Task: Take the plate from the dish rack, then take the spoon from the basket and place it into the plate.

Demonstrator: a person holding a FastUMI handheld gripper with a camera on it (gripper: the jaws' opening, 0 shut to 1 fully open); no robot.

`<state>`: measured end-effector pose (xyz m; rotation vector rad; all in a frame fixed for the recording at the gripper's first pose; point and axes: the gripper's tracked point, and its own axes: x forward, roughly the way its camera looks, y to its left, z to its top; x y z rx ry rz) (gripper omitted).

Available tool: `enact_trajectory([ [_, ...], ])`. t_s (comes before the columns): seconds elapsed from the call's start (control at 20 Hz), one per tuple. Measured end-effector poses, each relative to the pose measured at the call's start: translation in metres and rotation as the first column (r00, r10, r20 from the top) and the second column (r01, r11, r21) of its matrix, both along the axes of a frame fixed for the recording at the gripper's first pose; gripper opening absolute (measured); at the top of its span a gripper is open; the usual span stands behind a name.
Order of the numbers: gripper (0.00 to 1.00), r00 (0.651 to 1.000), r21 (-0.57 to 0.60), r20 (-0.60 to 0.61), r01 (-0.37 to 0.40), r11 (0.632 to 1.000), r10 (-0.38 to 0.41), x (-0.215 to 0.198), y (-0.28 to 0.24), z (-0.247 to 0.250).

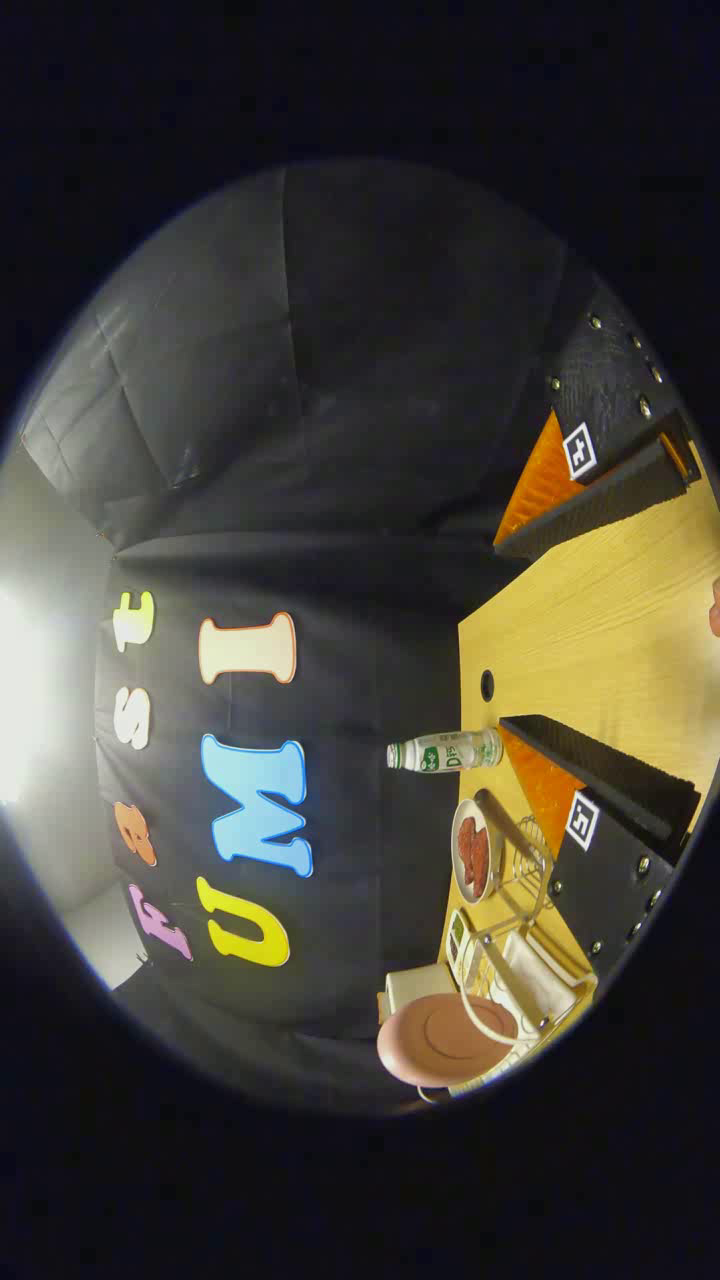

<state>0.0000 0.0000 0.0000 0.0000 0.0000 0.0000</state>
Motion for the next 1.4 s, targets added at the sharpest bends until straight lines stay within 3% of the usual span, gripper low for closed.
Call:
enact_trajectory([
  [0.45,0.97,1.0,-0.01,0.004,-0.019,1.0,0.019,-0.085,0.064,0.096],
  [0.7,0.97,0.998,-0.001,0.0,-0.055,0.998,0.055,-0.102,0.119,0.131],
  [1.1,0.97,0.98,-0.015,0.045,-0.194,0.981,0.194,-0.092,0.223,0.174],
  [1.4,0.97,0.949,0.031,-0.088,-0.302,0.953,0.303,-0.062,0.293,0.158],
])
